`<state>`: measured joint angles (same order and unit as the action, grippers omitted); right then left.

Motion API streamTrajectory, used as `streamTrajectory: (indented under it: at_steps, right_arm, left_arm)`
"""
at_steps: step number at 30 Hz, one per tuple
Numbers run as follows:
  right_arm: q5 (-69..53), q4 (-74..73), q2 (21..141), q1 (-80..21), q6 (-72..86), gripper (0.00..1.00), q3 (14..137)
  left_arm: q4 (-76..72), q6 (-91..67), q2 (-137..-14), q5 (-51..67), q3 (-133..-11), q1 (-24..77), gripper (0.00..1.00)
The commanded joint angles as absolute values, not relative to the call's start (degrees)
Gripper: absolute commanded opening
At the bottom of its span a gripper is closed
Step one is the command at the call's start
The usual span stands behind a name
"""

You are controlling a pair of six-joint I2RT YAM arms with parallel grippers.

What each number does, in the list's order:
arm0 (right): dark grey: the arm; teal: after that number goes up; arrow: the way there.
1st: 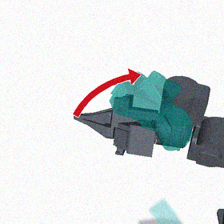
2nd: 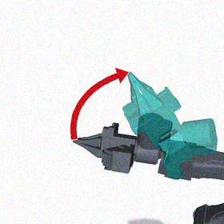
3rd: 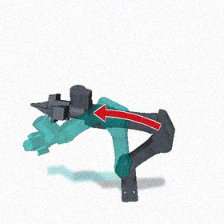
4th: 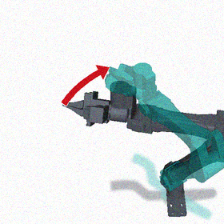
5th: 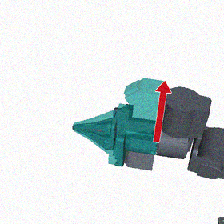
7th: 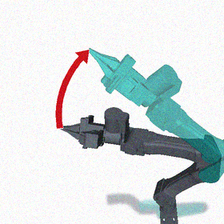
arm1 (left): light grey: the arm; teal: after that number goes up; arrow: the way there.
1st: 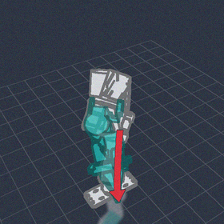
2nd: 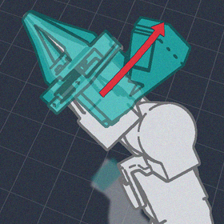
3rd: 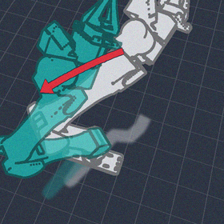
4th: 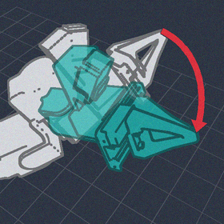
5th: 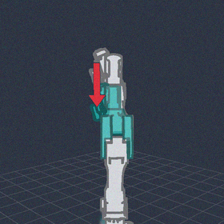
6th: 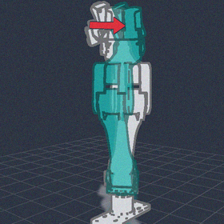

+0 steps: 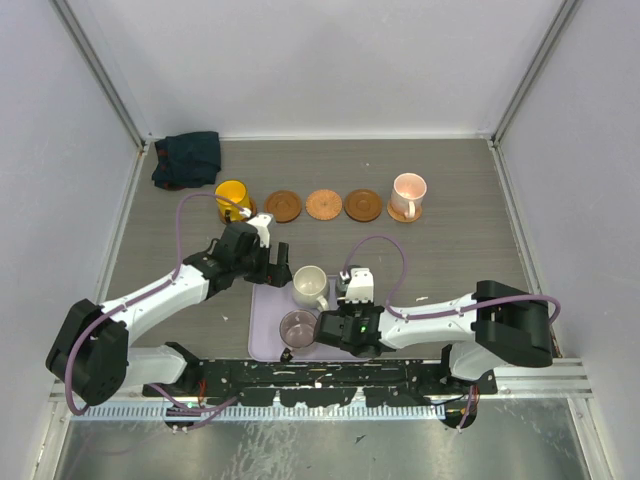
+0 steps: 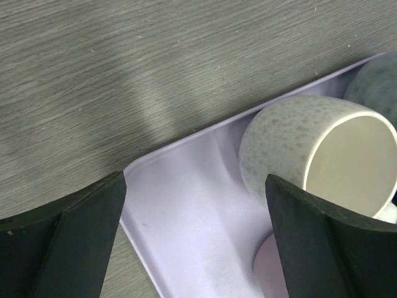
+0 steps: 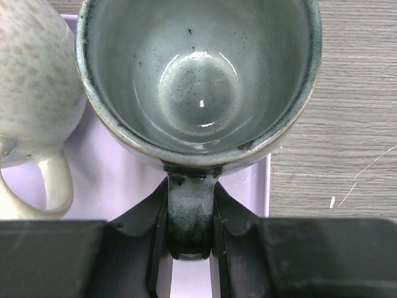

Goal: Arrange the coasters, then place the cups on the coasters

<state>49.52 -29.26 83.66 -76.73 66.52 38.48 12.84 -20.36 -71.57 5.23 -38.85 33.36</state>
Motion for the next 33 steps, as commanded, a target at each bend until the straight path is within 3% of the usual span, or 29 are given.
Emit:
streamTrajectory:
  at_steps: [1, 18, 33]
  right_arm:
    - [52.68, -32.25, 83.63, -76.46, 67.2, 0.01, 41.41]
    - [59.81, -40.19, 76.44, -73.44, 58.59, 0.01, 49.29]
    - [47.1, -32.66, 75.7, -71.22, 56.59, 0.01, 41.43]
  left_arm:
    - [10.56, -20.46, -71.5, 5.09, -39.55, 33.34, 0.96]
    - [9.47, -19.74, -71.75, 4.57, -39.55, 33.39, 0.96]
    - [9.75, -19.51, -72.22, 4.53, -39.53, 33.28, 0.96]
